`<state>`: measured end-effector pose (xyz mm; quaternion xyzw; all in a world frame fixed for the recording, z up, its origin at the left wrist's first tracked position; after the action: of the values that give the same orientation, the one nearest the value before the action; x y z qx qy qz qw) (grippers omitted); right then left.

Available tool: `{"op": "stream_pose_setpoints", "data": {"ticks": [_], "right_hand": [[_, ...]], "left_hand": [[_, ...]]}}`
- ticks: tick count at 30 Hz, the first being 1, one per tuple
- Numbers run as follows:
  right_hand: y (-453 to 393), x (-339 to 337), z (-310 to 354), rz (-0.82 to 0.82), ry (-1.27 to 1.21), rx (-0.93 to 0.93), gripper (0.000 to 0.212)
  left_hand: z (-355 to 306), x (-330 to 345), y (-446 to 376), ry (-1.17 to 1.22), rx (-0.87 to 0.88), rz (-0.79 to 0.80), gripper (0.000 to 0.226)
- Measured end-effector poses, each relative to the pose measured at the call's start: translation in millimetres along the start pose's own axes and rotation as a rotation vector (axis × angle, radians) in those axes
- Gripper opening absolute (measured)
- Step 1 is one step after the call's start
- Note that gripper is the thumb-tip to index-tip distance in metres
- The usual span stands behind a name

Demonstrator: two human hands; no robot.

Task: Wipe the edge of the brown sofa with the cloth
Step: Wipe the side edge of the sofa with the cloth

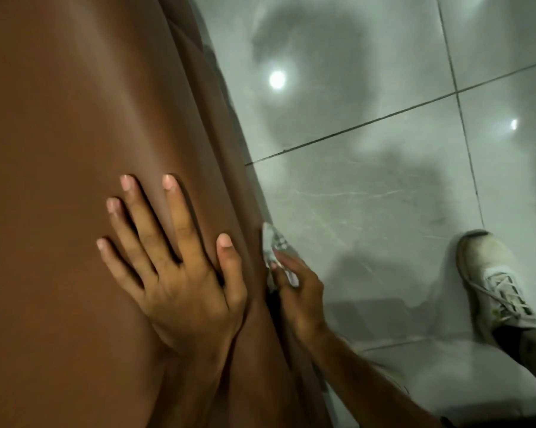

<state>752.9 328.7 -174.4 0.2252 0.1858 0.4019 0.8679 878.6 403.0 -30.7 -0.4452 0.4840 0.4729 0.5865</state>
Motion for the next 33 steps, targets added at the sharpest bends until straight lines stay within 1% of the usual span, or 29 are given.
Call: {"op": "stream_pose_setpoints", "data": {"ticks": [2,3,5,7,9,10,11,12,13,15,16,17,19,21,22,23,24,25,26,29,30,31,32,33], "right_hand": [[-25.4,14.0,9.3,0.012,-0.004,-0.127,0.024],[-37.4,21.6,5.8,0.011,0.013,-0.137,0.024],[-41.6,25.4,-20.5,0.023,0.036,-0.047,0.024],[1.1,-1.8,-54.6,0.072,0.094,0.015,0.026],[72.7,-34.2,-85.0,0.211,0.166,0.103,0.032],[108.3,-48.6,-89.0,0.248,0.156,0.123,0.034],[136.1,-60.0,-84.0,0.223,0.109,0.092,0.037],[152.4,-65.1,-74.9,0.162,0.069,0.037,0.04],[150.9,-61.2,-64.8,0.144,0.038,-0.016,0.039],[116.0,-39.6,-45.2,0.136,0.062,-0.193,0.031],[94.6,-28.8,-48.0,0.127,0.084,-0.231,0.029],[75.1,-23.7,-59.1,0.118,0.087,-0.194,0.028],[69.9,-27.8,-111.6,0.152,0.163,-0.017,0.03],[118.8,-50.2,-152.4,0.197,0.204,0.119,0.027],[150.5,-65.1,-158.8,0.17,0.177,0.15,0.023],[178.6,-76.0,-157.8,0.138,0.153,0.14,0.027],[193.6,-80.0,-148.2,0.138,0.104,0.125,0.038],[195.1,-79.2,-138.6,0.141,0.06,0.092,0.047],[180.6,-73.9,-122.3,0.133,0.016,0.066,0.048],[110.4,-41.1,-86.4,0.121,0.045,-0.129,0.025],[94.9,-34.1,-83.7,0.076,0.012,-0.12,0.023],[88.0,-32.1,-94.4,0.02,0.029,-0.075,0.022],[91.5,-37.0,-108.5,-0.006,0.066,0.014,0.021],[107.8,-47.2,-127.5,0.019,0.195,0.08,0.021]], "left_hand": [[-2.7,0.7,-1.7,-0.006,0.01,-0.006,0.073],[-1.8,-0.6,-0.5,-0.009,0.006,-0.014,0.073],[0.7,-0.5,0.1,0.005,-0.004,-0.017,0.073],[1.3,-2.2,-0.2,0.013,0.008,0.0,0.074],[5.5,-6.8,5.6,0.018,0.027,0.037,0.078],[8.1,-8.8,13.4,0.029,0.04,0.068,0.078],[10.3,-11.6,27.6,0.042,0.053,0.103,0.078],[13.0,-14.9,45.0,0.045,0.064,0.132,0.077],[16.2,-17.2,62.5,0.042,0.071,0.151,0.076],[21.2,-18.5,84.2,0.048,0.068,0.151,0.076],[20.8,-16.8,88.3,0.054,0.067,0.131,0.076],[20.3,-13.5,89.0,0.054,0.063,0.108,0.076],[20.8,-10.1,86.8,0.05,0.045,0.078,0.077],[19.3,-10.0,86.6,0.06,0.045,0.076,0.078],[20.0,-11.0,86.6,0.055,0.042,0.081,0.079],[21.0,-12.2,85.6,0.052,0.037,0.086,0.079],[20.6,-13.4,85.0,0.052,0.035,0.092,0.079],[19.8,-14.2,85.9,0.058,0.033,0.098,0.08],[18.7,-14.3,86.1,0.067,0.034,0.099,0.08],[19.5,-10.5,85.9,0.066,0.039,0.075,0.079],[20.0,-9.1,84.9,0.063,0.042,0.073,0.079],[20.7,-8.6,85.6,0.061,0.04,0.082,0.08],[21.4,-8.5,86.5,0.064,0.035,0.096,0.08],[21.6,-10.2,86.7,0.067,0.03,0.107,0.081]]}}
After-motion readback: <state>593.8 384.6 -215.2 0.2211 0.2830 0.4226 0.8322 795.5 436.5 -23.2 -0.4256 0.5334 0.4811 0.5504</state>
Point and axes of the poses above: each hand's wrist, its own y-axis away from the middle knuckle, its own x-axis out of the palm, z = x × y, the point moved 6 cm from there along -y, towards the middle knuckle, and after that the axes turned 10 degrees about -x, right-handed, at the moved point
